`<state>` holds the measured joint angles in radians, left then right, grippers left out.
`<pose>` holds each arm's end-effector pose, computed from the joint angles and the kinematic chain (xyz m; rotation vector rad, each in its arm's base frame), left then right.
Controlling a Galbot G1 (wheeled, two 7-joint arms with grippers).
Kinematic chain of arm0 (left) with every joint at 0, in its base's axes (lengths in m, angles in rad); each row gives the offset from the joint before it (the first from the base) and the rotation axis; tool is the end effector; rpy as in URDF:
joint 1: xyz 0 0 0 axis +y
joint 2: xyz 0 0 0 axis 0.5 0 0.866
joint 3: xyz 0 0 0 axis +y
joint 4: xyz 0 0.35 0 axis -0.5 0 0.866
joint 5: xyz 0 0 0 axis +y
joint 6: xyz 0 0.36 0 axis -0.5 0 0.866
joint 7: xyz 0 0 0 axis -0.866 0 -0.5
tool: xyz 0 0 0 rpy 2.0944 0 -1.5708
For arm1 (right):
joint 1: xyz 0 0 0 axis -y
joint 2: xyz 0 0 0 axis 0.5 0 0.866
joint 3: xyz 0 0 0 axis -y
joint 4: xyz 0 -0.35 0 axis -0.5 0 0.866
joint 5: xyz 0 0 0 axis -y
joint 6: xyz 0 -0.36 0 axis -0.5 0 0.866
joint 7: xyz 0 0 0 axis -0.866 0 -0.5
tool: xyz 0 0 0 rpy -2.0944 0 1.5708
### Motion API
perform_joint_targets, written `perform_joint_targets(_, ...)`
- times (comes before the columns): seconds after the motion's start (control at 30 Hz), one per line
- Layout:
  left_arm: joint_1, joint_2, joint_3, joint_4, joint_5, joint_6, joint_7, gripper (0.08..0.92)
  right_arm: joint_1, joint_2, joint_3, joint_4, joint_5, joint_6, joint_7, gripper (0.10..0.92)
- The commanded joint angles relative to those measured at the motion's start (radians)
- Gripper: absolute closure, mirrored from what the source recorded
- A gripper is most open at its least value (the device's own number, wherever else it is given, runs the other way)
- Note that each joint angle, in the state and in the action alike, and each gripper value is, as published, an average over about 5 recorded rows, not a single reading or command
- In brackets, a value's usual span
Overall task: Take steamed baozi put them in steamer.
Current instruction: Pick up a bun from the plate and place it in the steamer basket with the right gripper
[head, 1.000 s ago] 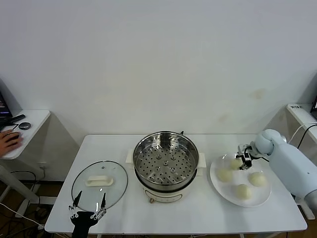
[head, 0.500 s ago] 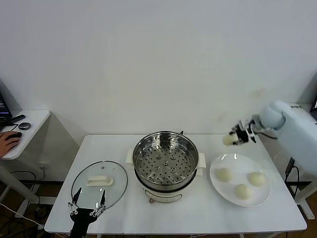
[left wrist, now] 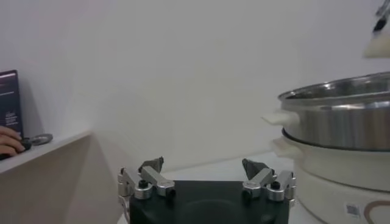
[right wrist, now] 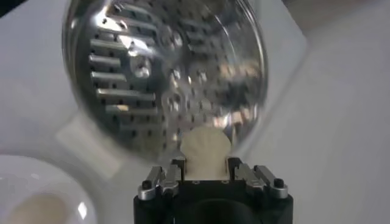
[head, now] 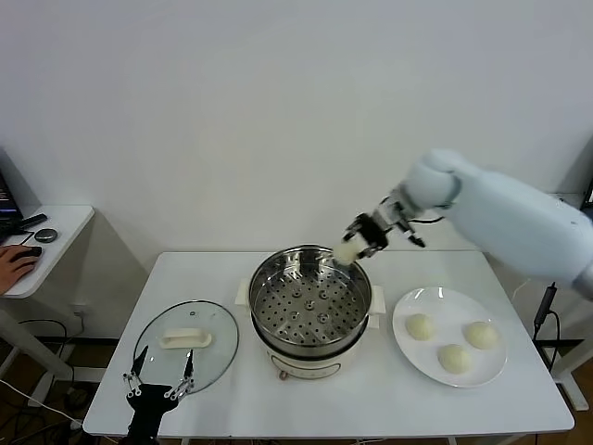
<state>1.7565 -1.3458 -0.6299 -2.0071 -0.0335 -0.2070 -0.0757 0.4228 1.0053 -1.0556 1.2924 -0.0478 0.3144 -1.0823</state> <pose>0.1256 0.0779 -0.3518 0.0387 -3.0784 -0.3259 0.5614 0.0517 -0.0597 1.9707 -1.0050 2.1179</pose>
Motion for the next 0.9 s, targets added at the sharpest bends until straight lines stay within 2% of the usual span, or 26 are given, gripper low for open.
perform_joint_targets(0.03, 0.005, -0.001, -0.011, -0.003, -0.001, 0.0, 0.0, 0.177, -0.006, 0.193, -0.09, -0.124, -0.208, 0.258, 0.038, 0.584)
perform_joint_targets(0.27, 0.021, -0.008, -0.023, -0.014, -0.001, 0.0, 0.001, 0.177, -0.084, 0.25, 0.018, -0.265, -0.45, 0.367, 0.092, 0.578)
perform_joint_targets(0.6, 0.022, -0.013, -0.033, -0.011, -0.003, -0.004, 0.001, 0.177, -0.102, 0.301, 0.034, -0.32, -0.464, 0.412, 0.119, 0.565)
perform_joint_targets(0.77, 0.024, -0.013, -0.034, -0.012, -0.003, -0.005, 0.002, 0.177, -0.089, 0.298, 0.021, -0.307, -0.424, 0.424, 0.129, 0.465)
perform_joint_targets(0.9, 0.027, -0.014, -0.034, -0.013, -0.003, -0.007, 0.002, 0.177, -0.028, 0.253, -0.024, -0.224, -0.299, 0.385, 0.099, 0.353)
